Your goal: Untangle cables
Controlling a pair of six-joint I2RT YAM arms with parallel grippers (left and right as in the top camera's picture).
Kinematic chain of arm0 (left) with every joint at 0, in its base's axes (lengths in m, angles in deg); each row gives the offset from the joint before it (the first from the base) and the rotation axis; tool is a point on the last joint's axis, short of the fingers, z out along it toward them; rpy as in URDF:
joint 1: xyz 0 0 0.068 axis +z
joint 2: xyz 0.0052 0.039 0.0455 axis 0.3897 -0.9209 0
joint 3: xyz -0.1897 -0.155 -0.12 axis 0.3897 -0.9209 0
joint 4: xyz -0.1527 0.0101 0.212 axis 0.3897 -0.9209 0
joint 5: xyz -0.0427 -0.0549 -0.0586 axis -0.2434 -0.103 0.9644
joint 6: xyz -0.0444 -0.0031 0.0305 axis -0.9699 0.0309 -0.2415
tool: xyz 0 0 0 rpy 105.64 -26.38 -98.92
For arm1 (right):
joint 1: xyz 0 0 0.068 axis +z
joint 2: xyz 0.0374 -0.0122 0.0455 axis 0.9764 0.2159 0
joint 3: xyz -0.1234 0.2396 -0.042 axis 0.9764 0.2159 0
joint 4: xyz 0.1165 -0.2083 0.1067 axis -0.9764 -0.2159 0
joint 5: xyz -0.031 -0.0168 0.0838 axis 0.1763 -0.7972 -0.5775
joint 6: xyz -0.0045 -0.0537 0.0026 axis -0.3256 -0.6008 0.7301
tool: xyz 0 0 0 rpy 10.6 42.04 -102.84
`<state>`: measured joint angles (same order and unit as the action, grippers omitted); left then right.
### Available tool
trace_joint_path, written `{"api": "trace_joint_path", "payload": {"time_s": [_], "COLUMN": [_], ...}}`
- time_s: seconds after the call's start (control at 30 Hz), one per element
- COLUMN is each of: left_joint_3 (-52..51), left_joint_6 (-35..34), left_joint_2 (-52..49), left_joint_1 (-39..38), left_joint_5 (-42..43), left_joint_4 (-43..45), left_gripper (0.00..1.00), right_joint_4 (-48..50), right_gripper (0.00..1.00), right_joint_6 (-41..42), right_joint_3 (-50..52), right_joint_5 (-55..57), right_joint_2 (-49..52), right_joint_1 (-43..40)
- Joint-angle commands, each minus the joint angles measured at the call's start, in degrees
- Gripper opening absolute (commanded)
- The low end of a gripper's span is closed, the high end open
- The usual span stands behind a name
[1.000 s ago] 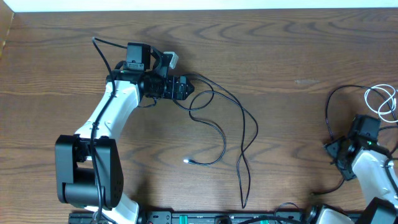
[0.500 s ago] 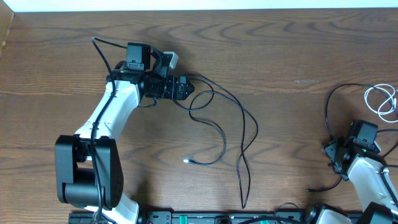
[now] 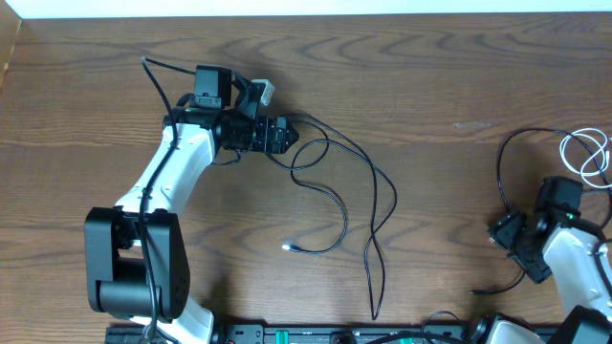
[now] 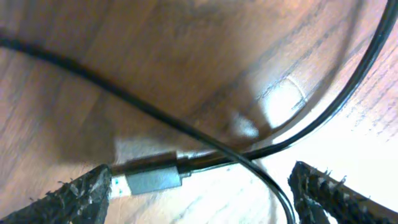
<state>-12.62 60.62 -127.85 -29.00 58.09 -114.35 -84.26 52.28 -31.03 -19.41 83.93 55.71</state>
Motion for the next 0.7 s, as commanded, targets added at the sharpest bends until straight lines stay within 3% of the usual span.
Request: {"api": "trace_joint_path", "payload": {"time_s": [0.0, 0.3, 0.57, 0.67], "left_joint_3": [-0.72, -0.72, -0.72, -0.72], "left_joint_6": [-0.52, -0.52, -0.52, -0.52], "left_joint_2": [0.83, 0.83, 0.83, 0.83], "left_joint_1": [0.13, 0.13, 0.13, 0.13], "left_joint_5": [-0.55, -0.55, -0.52, -0.52], "left_joint_4": [-0.07, -0.09, -0.11, -0.13], "left_gripper": [0.98, 0.98, 0.98, 0.98], "right_joint_4": [-1.7, -2.73, -1.86, -0.11], "right_gripper": [0.89, 0.9, 0.93, 0.83], "right_joint_6": [-2.45, -4.59, -4.83, -4.96], "right_joint_3": [-0.87, -0.24, 1.95, 2.84], "right_joint_5": [-0.28, -10.84, -10.47, -10.1], "right_joint_2": [0.22, 0.24, 0.24, 0.24], "right_joint_1": [0.55, 0.55, 0.55, 0.52]}}
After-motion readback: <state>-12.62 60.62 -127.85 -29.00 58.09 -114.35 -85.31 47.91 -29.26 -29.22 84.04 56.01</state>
